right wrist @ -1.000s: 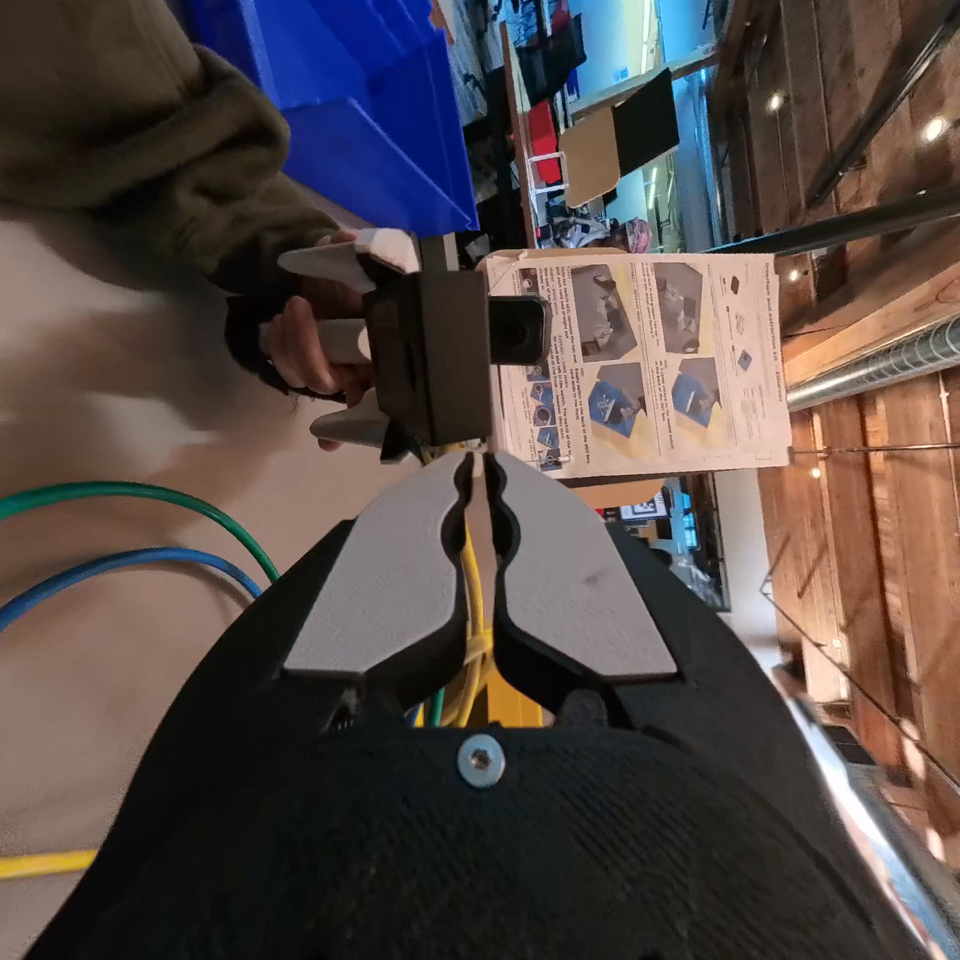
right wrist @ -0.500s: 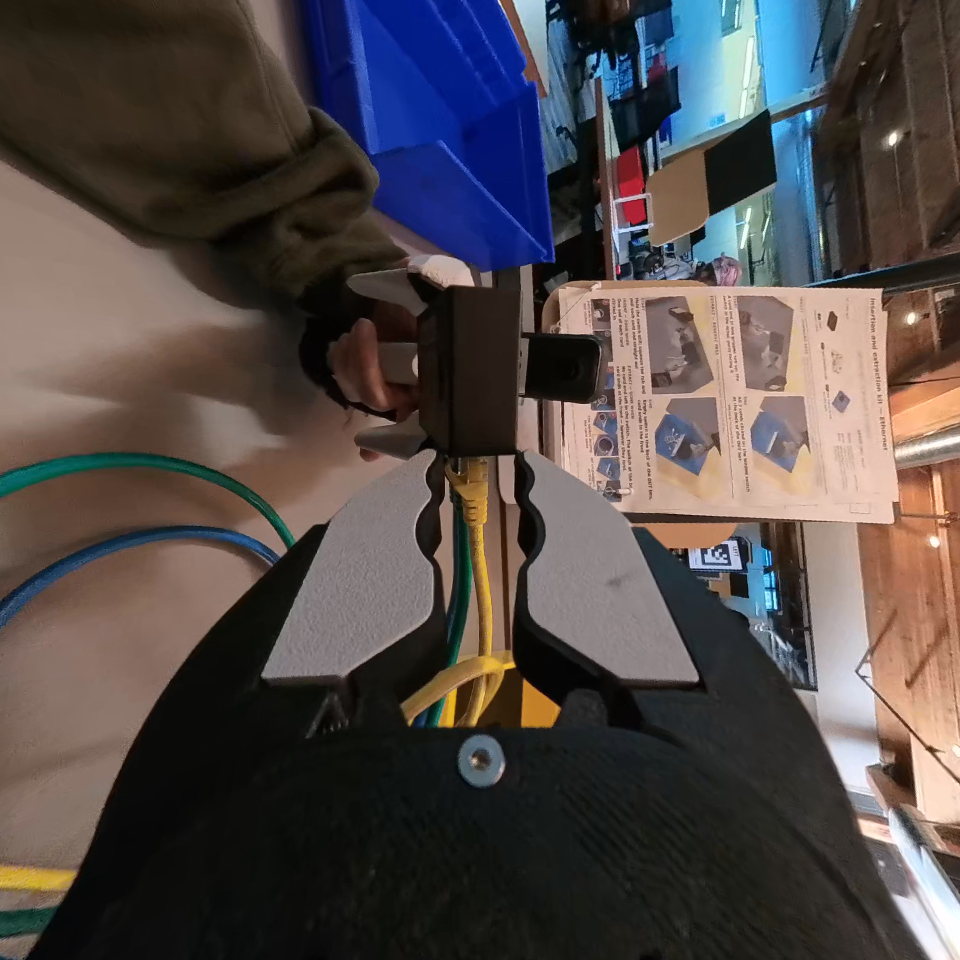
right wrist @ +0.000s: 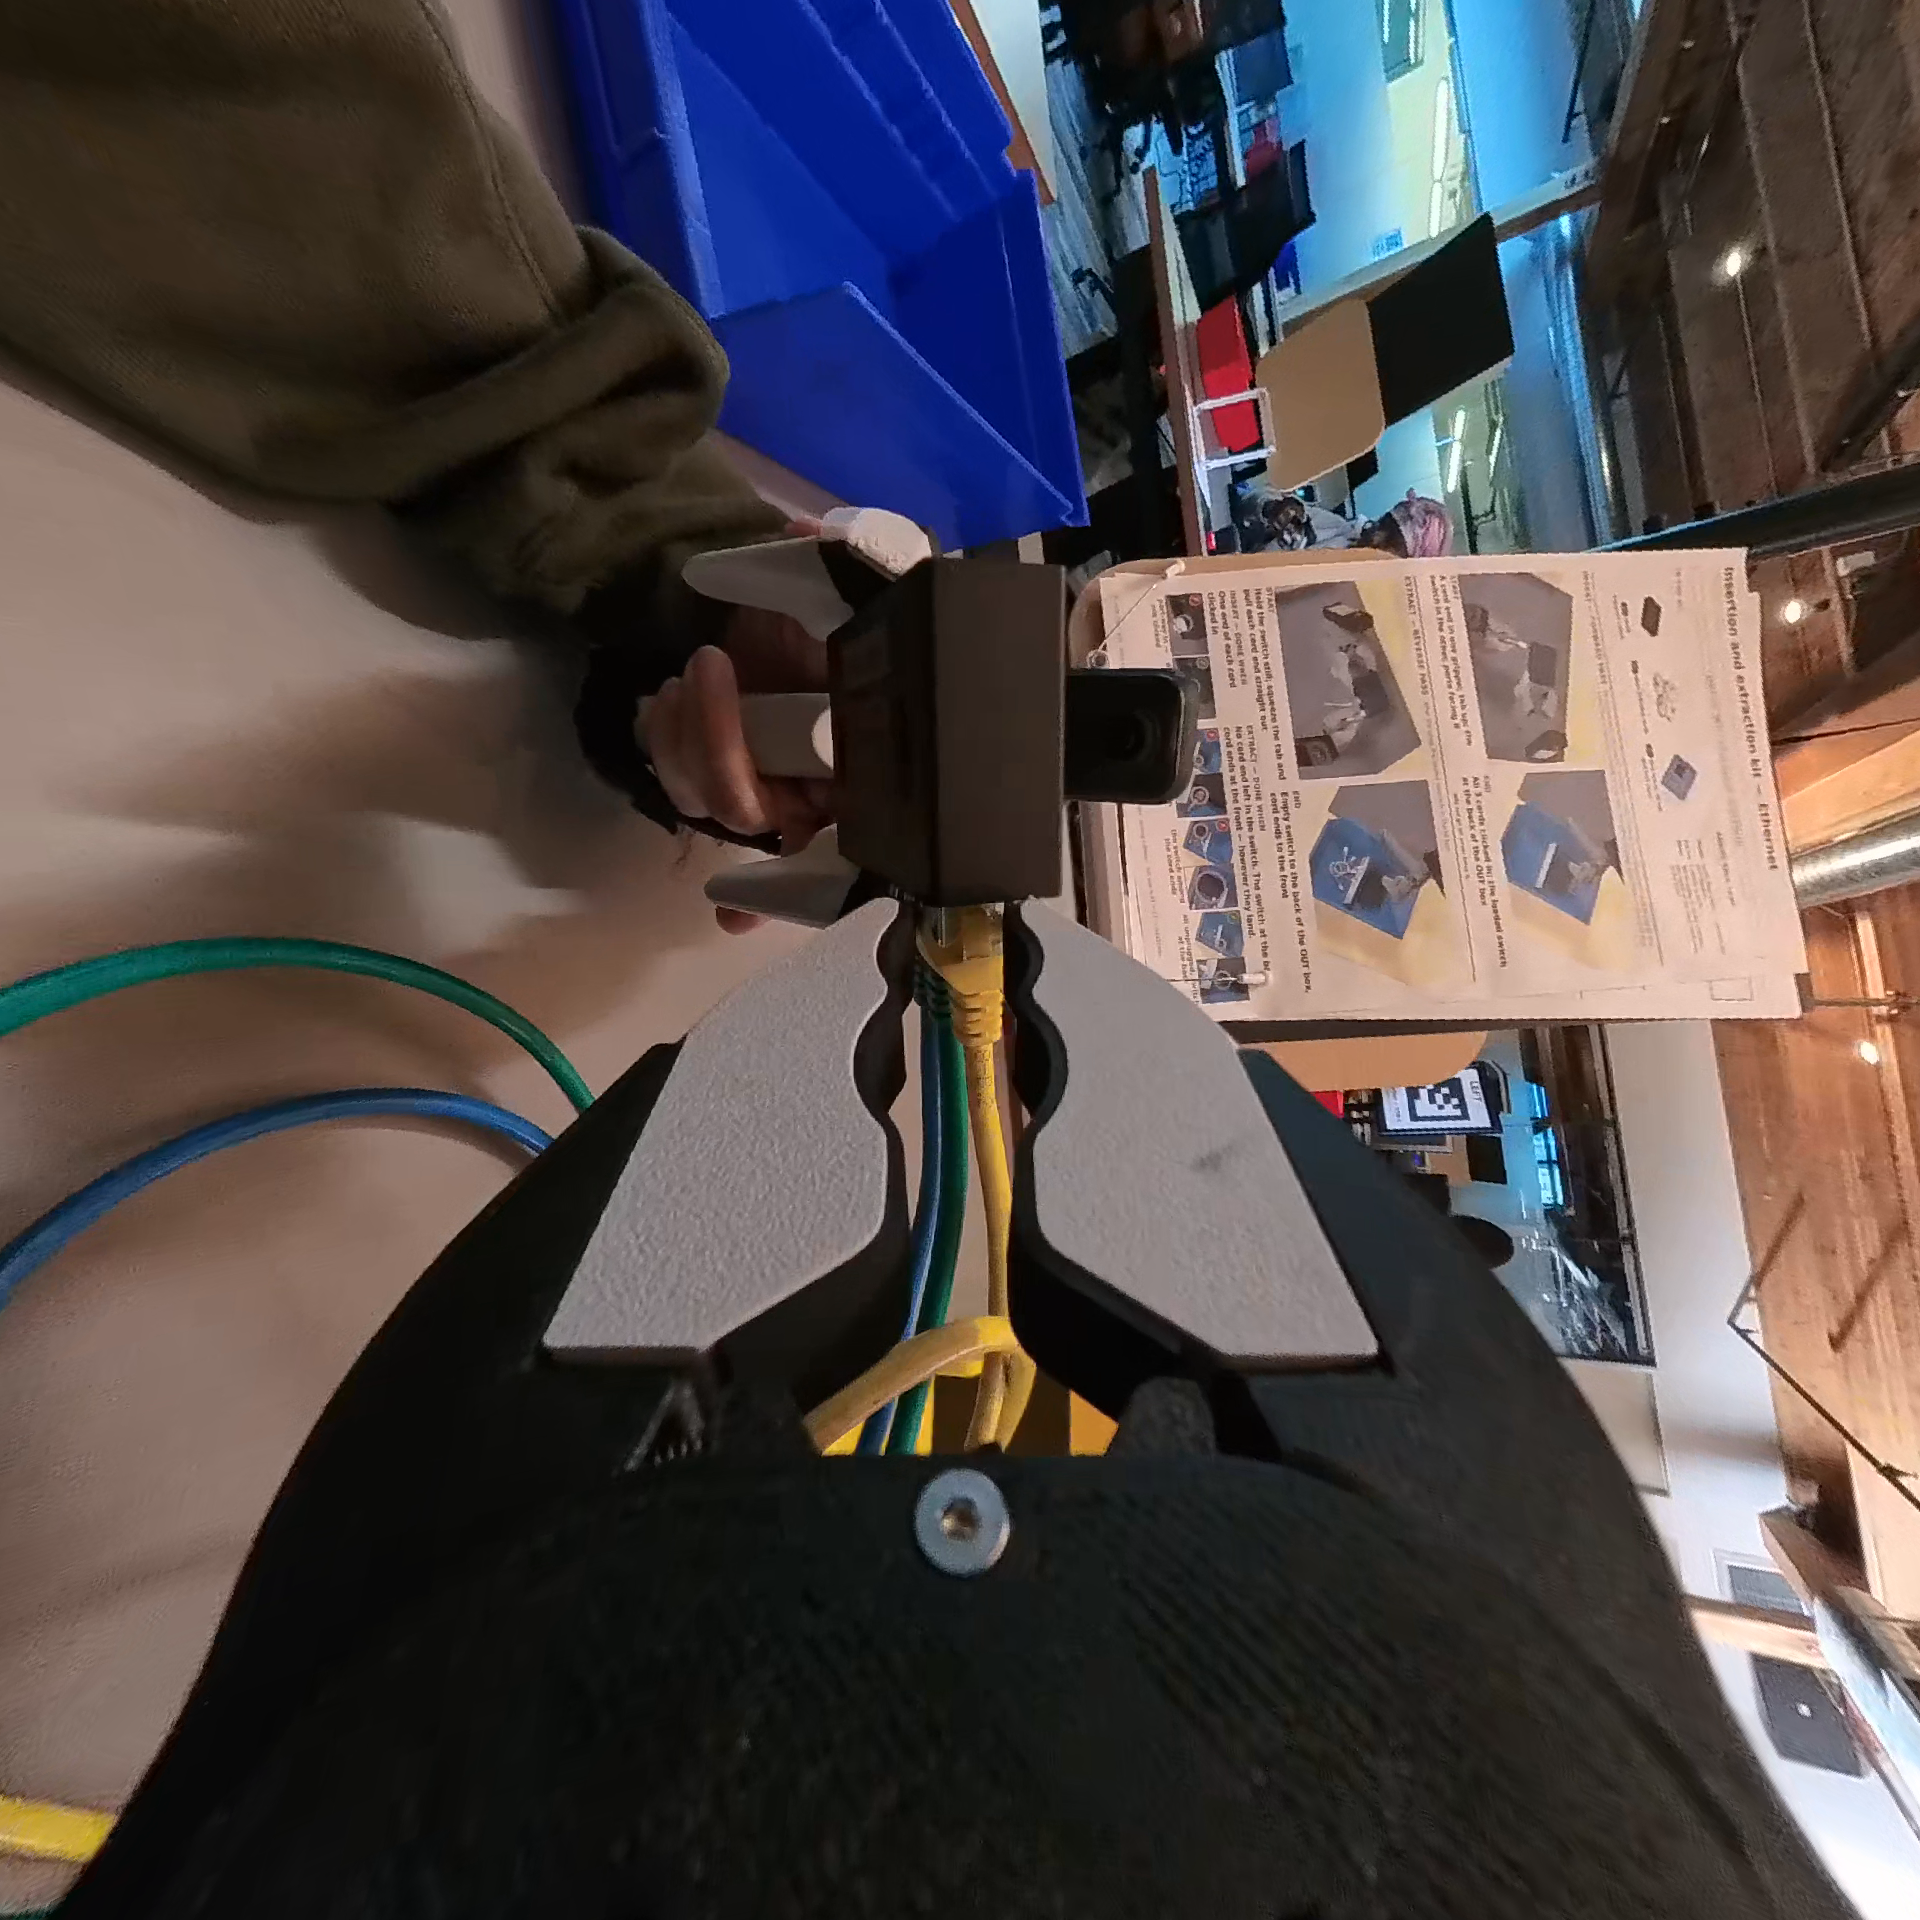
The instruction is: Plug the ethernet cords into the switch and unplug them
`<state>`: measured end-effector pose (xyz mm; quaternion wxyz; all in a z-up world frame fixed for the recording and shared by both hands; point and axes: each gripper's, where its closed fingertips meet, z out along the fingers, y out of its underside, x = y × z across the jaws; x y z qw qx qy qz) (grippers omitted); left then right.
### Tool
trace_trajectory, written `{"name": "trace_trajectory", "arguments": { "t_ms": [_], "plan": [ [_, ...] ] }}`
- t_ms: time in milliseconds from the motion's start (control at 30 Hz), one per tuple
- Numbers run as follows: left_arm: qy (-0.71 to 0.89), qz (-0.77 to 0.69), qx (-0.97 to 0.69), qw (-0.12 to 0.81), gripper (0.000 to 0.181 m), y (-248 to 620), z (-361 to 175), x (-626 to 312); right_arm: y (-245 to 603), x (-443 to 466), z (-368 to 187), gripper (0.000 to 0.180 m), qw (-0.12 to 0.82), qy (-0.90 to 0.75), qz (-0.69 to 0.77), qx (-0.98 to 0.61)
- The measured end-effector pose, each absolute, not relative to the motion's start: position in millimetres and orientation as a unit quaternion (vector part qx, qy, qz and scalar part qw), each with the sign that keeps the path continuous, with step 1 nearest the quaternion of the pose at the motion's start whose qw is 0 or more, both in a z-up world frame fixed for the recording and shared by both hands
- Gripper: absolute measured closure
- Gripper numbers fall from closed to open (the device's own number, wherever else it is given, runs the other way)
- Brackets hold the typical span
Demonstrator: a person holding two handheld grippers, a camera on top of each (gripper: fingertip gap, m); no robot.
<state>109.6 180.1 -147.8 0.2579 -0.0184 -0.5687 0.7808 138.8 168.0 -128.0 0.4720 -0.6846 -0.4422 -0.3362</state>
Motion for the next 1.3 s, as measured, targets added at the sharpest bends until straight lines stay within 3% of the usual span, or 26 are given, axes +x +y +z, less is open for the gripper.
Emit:
{"name": "trace_trajectory", "arguments": {
  "t_ms": [300,700,967,1300],
  "plan": [
    [-0.574,0.778,-0.020,0.255,0.108,180.4,-148.7,109.0,168.9,139.5,-128.2,0.164,0.456,-0.444,-0.319,-0.702],
    [-0.587,0.772,-0.018,0.244,0.108,181.4,-150.2,108.3,169.3,140.5,-131.2,0.164,0.438,-0.441,-0.463,-0.632],
    [-0.590,0.765,-0.040,0.256,0.108,178.5,-146.9,99.1,167.3,129.3,-128.2,0.164,0.446,-0.444,-0.367,-0.685],
    [-0.584,0.772,-0.046,0.249,0.108,180.6,-144.4,99.6,169.2,130.3,-125.0,0.164,0.419,-0.452,-0.400,-0.678]
  ]
}}
